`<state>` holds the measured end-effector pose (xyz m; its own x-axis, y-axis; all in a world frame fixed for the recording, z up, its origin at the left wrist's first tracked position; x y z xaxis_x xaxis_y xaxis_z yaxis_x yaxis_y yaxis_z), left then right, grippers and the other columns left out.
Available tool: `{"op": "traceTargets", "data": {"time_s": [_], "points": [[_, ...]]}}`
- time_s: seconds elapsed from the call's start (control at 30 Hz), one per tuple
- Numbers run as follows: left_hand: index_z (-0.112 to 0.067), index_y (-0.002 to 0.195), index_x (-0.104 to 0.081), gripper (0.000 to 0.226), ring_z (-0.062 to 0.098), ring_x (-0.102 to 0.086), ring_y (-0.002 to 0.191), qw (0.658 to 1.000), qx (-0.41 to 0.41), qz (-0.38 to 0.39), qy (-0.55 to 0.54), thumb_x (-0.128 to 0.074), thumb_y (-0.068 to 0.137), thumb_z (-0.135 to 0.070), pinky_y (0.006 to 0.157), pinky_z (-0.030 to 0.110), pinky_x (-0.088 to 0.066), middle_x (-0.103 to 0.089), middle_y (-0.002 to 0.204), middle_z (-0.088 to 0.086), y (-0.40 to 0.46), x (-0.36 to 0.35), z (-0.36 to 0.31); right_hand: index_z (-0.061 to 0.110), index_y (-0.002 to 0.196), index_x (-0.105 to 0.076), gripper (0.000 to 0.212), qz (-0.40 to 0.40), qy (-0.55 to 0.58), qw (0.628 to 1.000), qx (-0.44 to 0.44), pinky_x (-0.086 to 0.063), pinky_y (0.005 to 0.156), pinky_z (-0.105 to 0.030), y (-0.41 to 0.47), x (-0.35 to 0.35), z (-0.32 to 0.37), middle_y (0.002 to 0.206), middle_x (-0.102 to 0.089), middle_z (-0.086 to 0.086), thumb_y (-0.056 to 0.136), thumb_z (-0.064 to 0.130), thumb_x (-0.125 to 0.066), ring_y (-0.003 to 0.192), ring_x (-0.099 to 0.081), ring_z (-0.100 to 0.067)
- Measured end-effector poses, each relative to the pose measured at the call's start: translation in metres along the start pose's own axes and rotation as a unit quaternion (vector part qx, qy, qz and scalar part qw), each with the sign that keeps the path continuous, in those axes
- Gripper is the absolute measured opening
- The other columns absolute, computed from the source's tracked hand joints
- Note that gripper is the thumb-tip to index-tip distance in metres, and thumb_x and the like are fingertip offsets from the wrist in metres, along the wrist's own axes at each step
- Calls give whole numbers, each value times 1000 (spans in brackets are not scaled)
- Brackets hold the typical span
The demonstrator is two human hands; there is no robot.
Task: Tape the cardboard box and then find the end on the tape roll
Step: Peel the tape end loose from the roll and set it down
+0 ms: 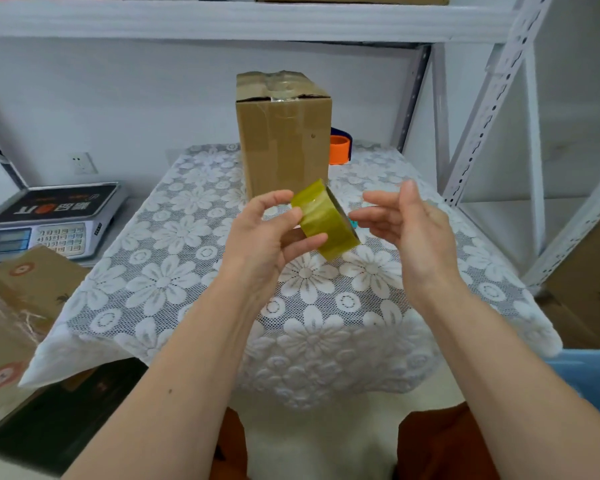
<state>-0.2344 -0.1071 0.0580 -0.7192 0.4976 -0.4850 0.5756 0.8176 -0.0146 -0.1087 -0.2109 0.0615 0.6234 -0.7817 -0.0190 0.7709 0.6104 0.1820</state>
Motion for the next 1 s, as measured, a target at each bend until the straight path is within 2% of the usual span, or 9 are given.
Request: {"op": "traceTargets", "data": {"time_s": [0.17, 0.37, 0.47, 0.53, 0.6, 0.7, 0.77, 0.93, 1.0], "points": [[-4, 106, -56, 23, 30, -73, 72, 999, 15, 13, -33, -43, 92, 8, 56, 31, -59, -72, 84, 18, -2, 2, 1, 20, 94, -72, 17, 135, -165, 977, 19, -49, 84, -23, -3, 3, 1, 94, -72, 5, 89, 31, -61, 86, -64, 3], [-5, 107, -53, 22, 29, -72, 68, 997, 2, 41, -60, -44, 91, 6, 54, 30, -59, -74, 78, 16, 3, -5, 1, 10, 85, -72, 15, 214, -253, 939, 94, -39, 71, -23, 7, -4, -7, 105, -65, 2, 76, 22, -76, 83, -57, -13], [-7, 107, -56, 16, 24, -71, 65, 998, -22, -2, 50, -55, 91, -6, 59, 32, -59, -73, 76, 8, 6, -4, 8, 9, 64, -59, 25, 196, -317, 918, 136, -37, 62, -30, 16, 0, -4, 82, -62, 1, 78, 22, -74, 71, -51, -17], [-8, 98, -60, 10, 15, -64, 53, 989, -30, -25, 143, -61, 90, -14, 53, 28, -56, -68, 71, 6, 10, 1, 16, 17, 58, -43, 38, 153, -371, 908, 121, -32, 57, -33, 25, 5, 0, 63, -49, 3, 81, 29, -71, 60, -42, -15], [-11, 82, -60, 13, 10, -47, 39, 971, -24, -38, 236, -65, 87, -22, 42, 27, -45, -54, 58, 2, 19, 4, 20, 19, 59, -43, 38, 112, -426, 892, 103, -32, 54, -31, 39, 11, 3, 60, -48, 3, 83, 37, -68, 58, -43, -15], [-16, 64, -49, 32, 9, -29, 39, 945, -36, -43, 321, -65, 85, -34, 44, 26, -27, -36, 49, -4, 46, -1, 8, 20, 59, -38, 40, 86, -481, 868, 93, -28, 51, -30, 69, 13, 0, 60, -46, 4, 87, 35, -63, 59, -45, -19], [-19, 56, -38, 42, 8, -24, 40, 939, -67, -41, 334, -61, 88, -34, 45, 26, -23, -31, 49, -4, 68, -11, -2, 21, 61, -36, 39, 80, -507, 854, 86, -32, 58, -32, 94, 13, -5, 64, -47, 1, 90, 30, -59, 70, -50, -27], [-19, 51, -28, 48, 6, -22, 39, 922, -145, -36, 358, -56, 90, -24, 50, 25, -27, -25, 40, -12, 114, -42, -3, 10, 92, -56, 12, 45, -539, 836, 91, -45, 78, -40, 169, 7, -21, 93, -61, -13, 93, 22, -55, 92, -54, -35], [-17, 50, -29, 49, 5, -24, 37, 917, -160, -7, 365, -55, 91, -20, 57, 25, -34, -25, 35, -11, 128, -53, 5, 11, 103, -60, 15, 33, -541, 835, 89, -48, 81, -43, 199, 4, -30, 103, -62, -15, 91, 19, -57, 96, -54, -36]]}}
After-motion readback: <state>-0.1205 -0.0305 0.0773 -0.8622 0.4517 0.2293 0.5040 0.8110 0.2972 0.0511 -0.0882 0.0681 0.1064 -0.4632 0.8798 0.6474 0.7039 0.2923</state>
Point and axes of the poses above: each hand's wrist, its own y-axis towards the middle knuckle, its own x-axis out of the back of the hand, z = x × y, the point moved 1 cm from there along y, towards the middle knuckle
